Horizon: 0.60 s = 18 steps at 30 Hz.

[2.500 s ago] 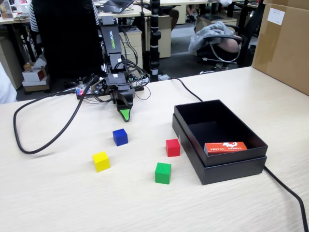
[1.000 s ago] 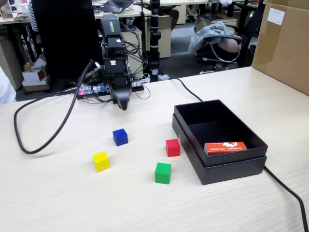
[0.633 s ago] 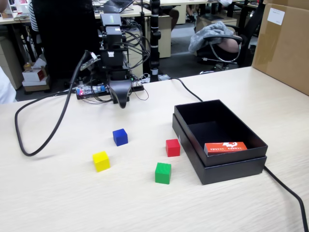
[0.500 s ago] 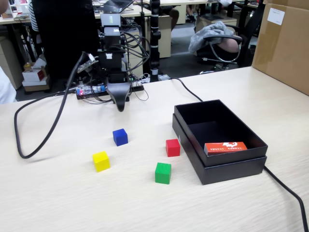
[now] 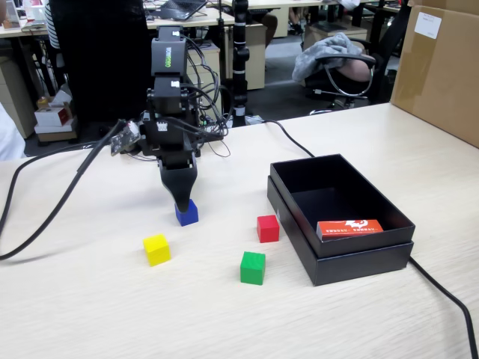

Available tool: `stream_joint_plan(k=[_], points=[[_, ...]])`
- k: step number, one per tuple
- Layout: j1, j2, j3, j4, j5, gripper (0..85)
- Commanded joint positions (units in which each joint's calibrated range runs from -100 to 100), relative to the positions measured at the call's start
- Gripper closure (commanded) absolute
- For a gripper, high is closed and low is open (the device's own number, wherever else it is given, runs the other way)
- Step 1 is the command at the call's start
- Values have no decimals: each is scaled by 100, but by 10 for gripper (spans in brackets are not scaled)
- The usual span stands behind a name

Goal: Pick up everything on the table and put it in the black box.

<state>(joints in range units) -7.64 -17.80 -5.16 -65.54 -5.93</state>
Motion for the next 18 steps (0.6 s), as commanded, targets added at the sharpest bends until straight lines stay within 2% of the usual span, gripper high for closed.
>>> stream_joint_plan(k=[1,14,18], points=[[0,156,498,-94,-5,404],[112,1120,742,-94,39,410],[117,1292,733,-94,39,435]])
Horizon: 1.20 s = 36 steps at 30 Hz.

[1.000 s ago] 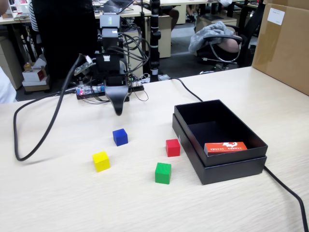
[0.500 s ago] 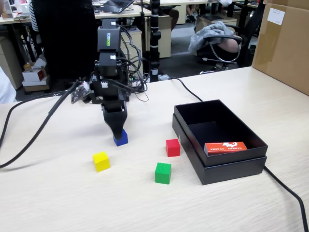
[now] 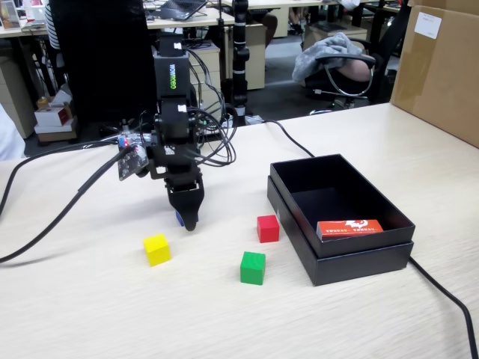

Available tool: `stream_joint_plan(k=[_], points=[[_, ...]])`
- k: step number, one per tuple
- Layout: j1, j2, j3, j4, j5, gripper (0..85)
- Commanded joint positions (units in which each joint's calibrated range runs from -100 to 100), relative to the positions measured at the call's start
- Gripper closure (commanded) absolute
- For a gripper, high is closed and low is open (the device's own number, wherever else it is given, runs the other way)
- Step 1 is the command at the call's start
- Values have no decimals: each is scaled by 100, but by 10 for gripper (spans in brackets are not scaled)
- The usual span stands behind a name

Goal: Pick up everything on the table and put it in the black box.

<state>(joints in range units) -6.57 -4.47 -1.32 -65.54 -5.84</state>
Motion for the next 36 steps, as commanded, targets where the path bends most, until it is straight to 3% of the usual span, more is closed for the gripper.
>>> stream_joint_plan(k=[1,5,8,10,15,16,23,27,30,36], points=[[5,-7,341,-94,29,450],[-20,85,368,-94,20,596],[-20,74,377,-85,10,785],[-10,28,377,-76,-5,846],[142,-867,241,-85,5,846],[386,-1831,169,-94,93,846],[1319,-3357,568,-387,503,846],[1773,-3277,1166,-387,733,846],[2154,-2198,2526,-387,894,846],[2305,-856,3514,-387,1011,846]])
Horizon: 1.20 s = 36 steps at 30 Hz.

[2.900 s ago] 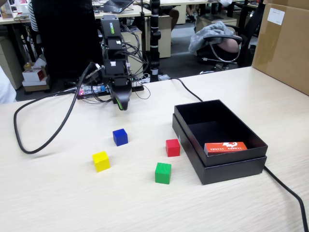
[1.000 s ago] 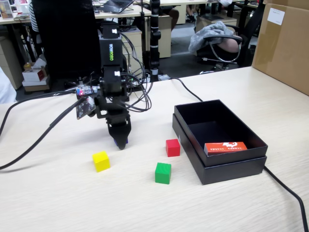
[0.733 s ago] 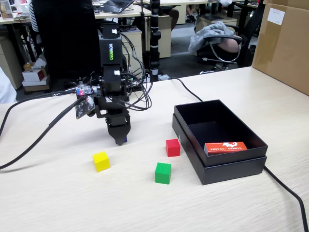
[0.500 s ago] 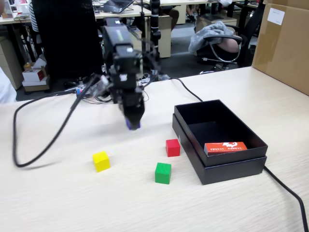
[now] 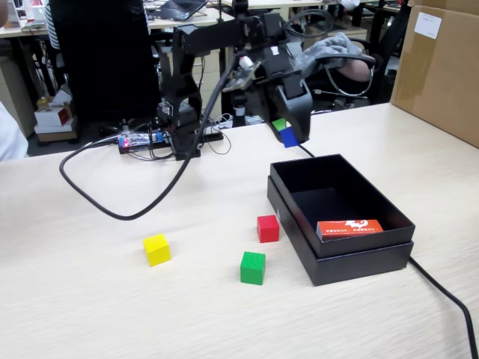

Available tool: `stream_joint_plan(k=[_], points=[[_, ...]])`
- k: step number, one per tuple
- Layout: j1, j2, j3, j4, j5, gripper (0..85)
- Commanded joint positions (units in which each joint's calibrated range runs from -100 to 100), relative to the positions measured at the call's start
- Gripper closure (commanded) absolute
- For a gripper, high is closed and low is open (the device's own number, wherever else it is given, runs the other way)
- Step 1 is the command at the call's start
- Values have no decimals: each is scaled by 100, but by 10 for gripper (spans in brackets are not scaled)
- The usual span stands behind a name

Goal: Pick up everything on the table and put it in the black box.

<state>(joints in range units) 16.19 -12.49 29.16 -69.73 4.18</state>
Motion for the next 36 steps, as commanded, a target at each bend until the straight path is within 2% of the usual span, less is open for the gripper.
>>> stream_joint_plan(k=[1,2,10,18,21,24,25,27,28,31,32,36], points=[[73,360,692,31,54,846],[122,1106,1073,22,117,846],[322,2838,1916,-99,357,846],[322,4009,1834,-107,400,845],[322,4227,1762,-107,400,718],[327,4319,1753,-107,454,701],[327,4307,1734,-116,454,618],[337,4215,1698,-116,474,483],[342,4101,1698,-116,484,444],[308,2471,1417,-116,523,436],[225,1370,1172,-116,513,436],[-73,-604,556,-116,410,438]])
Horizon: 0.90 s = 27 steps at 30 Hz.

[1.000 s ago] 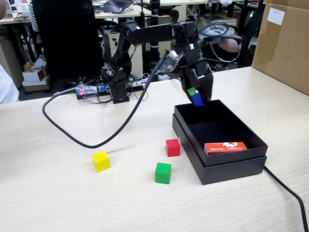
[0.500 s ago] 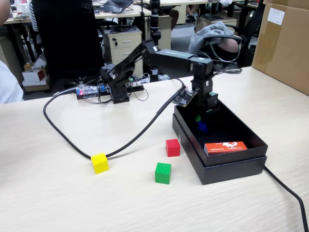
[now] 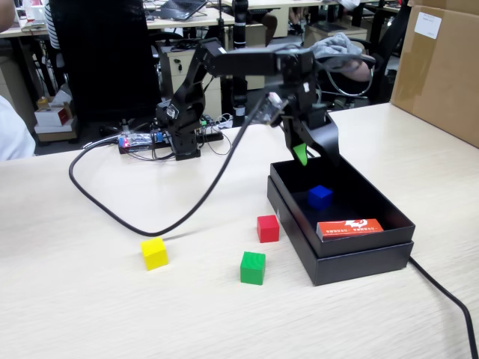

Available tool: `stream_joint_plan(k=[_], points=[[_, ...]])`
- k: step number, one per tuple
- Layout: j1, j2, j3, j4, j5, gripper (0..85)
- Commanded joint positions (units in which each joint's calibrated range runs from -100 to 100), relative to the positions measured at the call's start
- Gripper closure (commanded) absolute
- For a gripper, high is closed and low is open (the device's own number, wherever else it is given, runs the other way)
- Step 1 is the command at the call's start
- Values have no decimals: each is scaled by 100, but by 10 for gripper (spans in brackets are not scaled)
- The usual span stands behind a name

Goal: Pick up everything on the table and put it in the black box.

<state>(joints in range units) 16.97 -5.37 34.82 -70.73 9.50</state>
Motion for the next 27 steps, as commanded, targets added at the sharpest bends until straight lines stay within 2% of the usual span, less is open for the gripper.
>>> stream_joint_plan(k=[1,3,6,11,21,27], points=[[-259,-1763,-237,-15,-205,438],[-474,-2521,-781,-7,-293,436],[-1182,-4185,-2422,45,-552,387],[-1792,-5481,-4072,218,-635,366],[-2256,-7833,-7526,2697,-967,350],[-2325,-8476,-8578,3086,-1050,350]])
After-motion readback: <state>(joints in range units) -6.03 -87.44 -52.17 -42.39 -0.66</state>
